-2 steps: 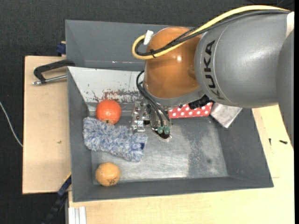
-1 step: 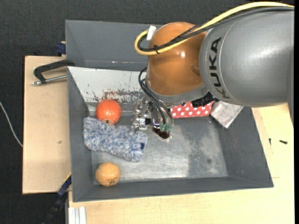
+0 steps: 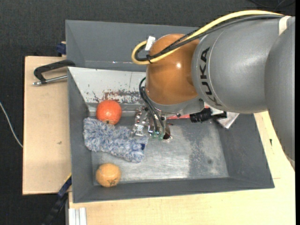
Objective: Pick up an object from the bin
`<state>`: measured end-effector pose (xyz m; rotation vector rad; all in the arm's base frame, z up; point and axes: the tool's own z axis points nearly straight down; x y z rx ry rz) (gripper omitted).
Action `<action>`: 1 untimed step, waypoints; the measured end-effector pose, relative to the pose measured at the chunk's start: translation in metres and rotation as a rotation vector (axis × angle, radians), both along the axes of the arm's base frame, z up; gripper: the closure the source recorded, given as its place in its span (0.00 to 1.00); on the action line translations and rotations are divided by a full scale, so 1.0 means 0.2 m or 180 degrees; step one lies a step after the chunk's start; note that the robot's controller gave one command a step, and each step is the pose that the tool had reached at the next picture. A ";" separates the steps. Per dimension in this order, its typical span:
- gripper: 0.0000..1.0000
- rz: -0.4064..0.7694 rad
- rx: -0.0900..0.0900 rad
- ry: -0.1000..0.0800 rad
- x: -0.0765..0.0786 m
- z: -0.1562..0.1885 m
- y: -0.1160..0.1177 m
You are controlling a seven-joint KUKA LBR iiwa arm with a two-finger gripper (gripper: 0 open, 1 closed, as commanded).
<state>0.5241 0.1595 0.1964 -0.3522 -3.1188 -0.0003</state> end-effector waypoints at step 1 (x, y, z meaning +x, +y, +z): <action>1.00 0.0831 0.0002 -0.0010 -0.02 -0.02 0.00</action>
Offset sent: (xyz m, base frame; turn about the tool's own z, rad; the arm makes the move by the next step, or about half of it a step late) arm -0.0236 0.0281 -0.0341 0.2077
